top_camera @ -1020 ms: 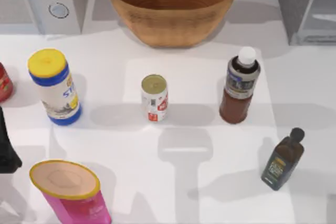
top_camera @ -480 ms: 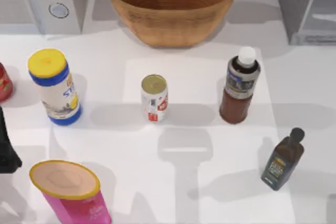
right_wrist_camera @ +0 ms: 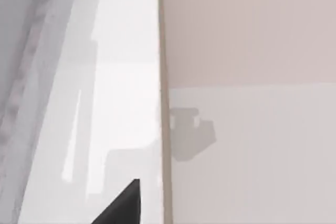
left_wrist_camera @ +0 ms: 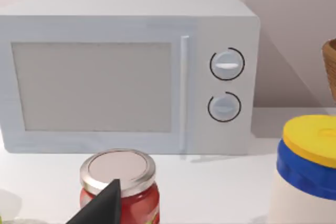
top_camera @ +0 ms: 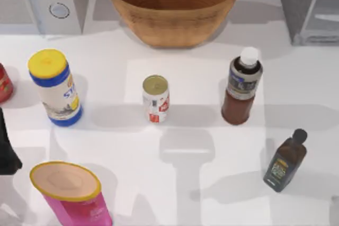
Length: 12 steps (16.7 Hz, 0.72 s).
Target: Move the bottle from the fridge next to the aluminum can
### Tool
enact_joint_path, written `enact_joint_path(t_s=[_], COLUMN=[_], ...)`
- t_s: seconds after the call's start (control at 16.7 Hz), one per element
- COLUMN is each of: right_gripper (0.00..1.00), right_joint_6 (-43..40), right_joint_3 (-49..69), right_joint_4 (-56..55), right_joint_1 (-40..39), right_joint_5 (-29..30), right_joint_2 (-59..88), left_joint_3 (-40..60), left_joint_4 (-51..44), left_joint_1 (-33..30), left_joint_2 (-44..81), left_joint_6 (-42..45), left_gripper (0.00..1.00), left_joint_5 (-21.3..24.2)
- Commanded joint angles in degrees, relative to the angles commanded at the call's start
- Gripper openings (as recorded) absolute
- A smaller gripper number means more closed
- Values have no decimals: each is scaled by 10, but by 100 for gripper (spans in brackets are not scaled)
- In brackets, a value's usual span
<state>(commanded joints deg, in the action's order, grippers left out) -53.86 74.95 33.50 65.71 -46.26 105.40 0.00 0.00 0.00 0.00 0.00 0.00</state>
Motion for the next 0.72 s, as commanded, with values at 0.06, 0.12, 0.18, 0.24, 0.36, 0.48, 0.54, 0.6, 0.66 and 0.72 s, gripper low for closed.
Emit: enact_joint_path(t_s=[0.06, 0.12, 0.18, 0.24, 0.36, 0.48, 0.54, 0.6, 0.66, 0.72], right_gripper=[100, 100, 100, 100, 100, 100, 100, 100, 100, 100], right_joint_6=[42, 79, 110, 134, 165, 172, 172, 172, 170, 171], right_joint_3=[-1, -2, -2, -3, -4, -4, -4, -4, -9, -9], right_joint_4=[-38, -72, -102, -126, -156, -162, -162, -162, -164, -165], right_joint_1=[-27, -52, -75, -93, -118, -124, -124, -124, -118, -119], right_joint_5=[6, 12, 17, 21, 26, 28, 28, 28, 26, 28], right_joint_2=[0, -1, -1, -2, -4, -4, -4, -4, -7, -7], left_joint_3=[0, 0, 0, 0, 0, 0, 0, 0, 0, 0], left_joint_4=[0, 0, 0, 0, 0, 0, 0, 0, 0, 0], left_joint_1=[0, 0, 0, 0, 0, 0, 0, 0, 0, 0], left_joint_2=[0, 0, 0, 0, 0, 0, 0, 0, 0, 0], left_joint_6=[0, 0, 0, 0, 0, 0, 0, 0, 0, 0], left_gripper=[100, 100, 100, 100, 100, 100, 100, 100, 100, 100], left_joint_5=[0, 0, 0, 0, 0, 0, 0, 0, 0, 0])
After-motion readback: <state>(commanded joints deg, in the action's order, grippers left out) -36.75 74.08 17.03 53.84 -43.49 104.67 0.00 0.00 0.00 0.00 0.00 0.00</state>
